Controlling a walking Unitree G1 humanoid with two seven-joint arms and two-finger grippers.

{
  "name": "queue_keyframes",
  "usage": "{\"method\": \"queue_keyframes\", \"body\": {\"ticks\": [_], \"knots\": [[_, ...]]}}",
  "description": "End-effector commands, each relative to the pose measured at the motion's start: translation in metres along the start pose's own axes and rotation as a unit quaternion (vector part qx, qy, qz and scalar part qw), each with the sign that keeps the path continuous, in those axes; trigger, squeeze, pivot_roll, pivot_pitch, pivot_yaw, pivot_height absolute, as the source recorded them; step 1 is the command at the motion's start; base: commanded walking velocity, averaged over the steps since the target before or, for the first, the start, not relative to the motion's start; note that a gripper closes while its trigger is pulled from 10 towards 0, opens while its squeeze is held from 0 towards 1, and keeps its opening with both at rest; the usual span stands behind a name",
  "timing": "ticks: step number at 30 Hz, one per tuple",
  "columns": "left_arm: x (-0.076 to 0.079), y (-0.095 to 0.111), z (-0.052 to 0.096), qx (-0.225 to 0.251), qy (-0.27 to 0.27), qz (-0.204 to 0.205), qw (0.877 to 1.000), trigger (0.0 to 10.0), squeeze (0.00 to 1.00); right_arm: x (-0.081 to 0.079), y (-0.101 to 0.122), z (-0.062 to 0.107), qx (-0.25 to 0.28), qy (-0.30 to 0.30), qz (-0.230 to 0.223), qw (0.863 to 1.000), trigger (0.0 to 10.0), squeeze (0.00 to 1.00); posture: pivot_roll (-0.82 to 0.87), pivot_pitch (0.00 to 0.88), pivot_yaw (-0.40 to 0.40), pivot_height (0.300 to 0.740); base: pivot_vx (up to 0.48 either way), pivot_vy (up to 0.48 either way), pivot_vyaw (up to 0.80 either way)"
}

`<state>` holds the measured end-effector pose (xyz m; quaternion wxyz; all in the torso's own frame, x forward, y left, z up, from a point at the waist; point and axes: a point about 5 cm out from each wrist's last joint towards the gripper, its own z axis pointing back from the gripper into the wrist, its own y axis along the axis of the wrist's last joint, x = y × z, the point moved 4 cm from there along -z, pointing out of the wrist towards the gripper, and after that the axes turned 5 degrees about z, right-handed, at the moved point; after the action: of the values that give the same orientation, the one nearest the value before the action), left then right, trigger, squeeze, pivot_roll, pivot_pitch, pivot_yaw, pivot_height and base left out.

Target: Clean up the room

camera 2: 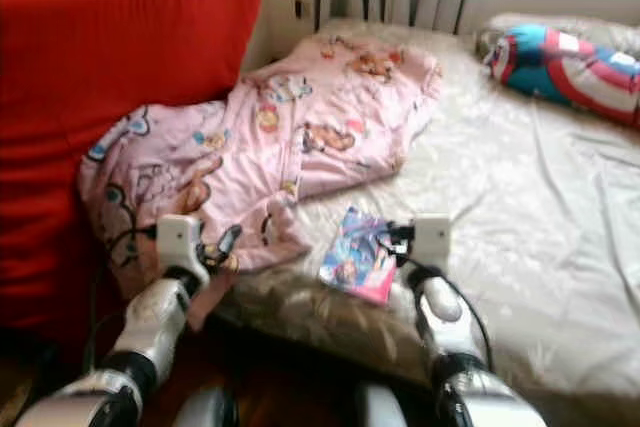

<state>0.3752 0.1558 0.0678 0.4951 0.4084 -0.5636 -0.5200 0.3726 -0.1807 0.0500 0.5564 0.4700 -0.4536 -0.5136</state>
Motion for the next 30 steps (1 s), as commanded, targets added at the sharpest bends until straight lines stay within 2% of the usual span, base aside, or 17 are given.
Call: {"method": "queue_keyframes", "body": {"ticks": [1,6,9,10,11,12,17,21,30], "knots": [[-0.011,0.002,0.002,-0.004,0.009,-0.014,1.0,10.0,0.0,-0.013,-0.002,-0.002,-0.008,0.017,-0.007,1.0,10.0,0.0,-0.03,0.0,-0.047,0.581,0.379,0.0,0.0],[-0.011,0.003,0.001,-0.001,0.012,-0.012,1.0,10.0,0.0,-0.008,-0.019,0.002,-0.058,0.005,-0.003,0.998,10.0,0.0,-0.03,0.0,-0.047,0.581,0.127,0.0,0.0],[-0.011,0.005,0.001,0.002,0.011,-0.015,1.0,10.0,0.0,0.003,-0.051,0.016,-0.128,-0.019,-0.026,0.991,10.0,0.0,-0.02,0.0,-0.046,0.581,0.0,0.0,0.0],[-0.011,0.005,0.0,0.003,0.011,-0.014,1.0,10.0,0.0,0.003,-0.058,0.02,-0.145,-0.024,-0.033,0.989,10.0,0.3,-0.02,0.0,-0.046,0.581,0.0,0.0,0.0],[-0.011,0.006,0.0,0.003,0.011,-0.014,1.0,10.0,0.0,0.004,-0.063,0.022,-0.156,-0.027,-0.037,0.987,10.0,0.3,-0.02,0.0,-0.046,0.581,0.0,0.0,0.0],[-0.011,0.006,0.0,0.003,0.01,-0.014,1.0,10.0,0.0,0.003,-0.067,0.024,-0.167,-0.028,-0.043,0.985,10.0,1.0,-0.02,0.0,-0.046,0.581,0.0,0.0,0.0],[-0.01,0.006,0.0,0.003,0.007,-0.014,1.0,10.0,0.0,0.0,-0.081,0.032,-0.199,-0.033,-0.087,0.976,10.0,1.0,-0.01,0.0,-0.047,0.581,0.0,0.0,0.0],[-0.009,0.006,0.001,0.003,0.005,-0.018,1.0,10.0,0.0,0.006,-0.076,0.028,-0.196,-0.05,-0.105,0.974,10.0,1.0,0.01,0.0,-0.049,0.581,0.0,0.0,0.0],[-0.012,0.006,0.002,0.003,0.002,-0.02,1.0,10.0,0.0,0.01,-0.064,0.019,-0.192,-0.058,-0.112,0.973,10.0,1.0,0.02,0.0,-0.048,0.581,0.0,0.0,0.0]]}}
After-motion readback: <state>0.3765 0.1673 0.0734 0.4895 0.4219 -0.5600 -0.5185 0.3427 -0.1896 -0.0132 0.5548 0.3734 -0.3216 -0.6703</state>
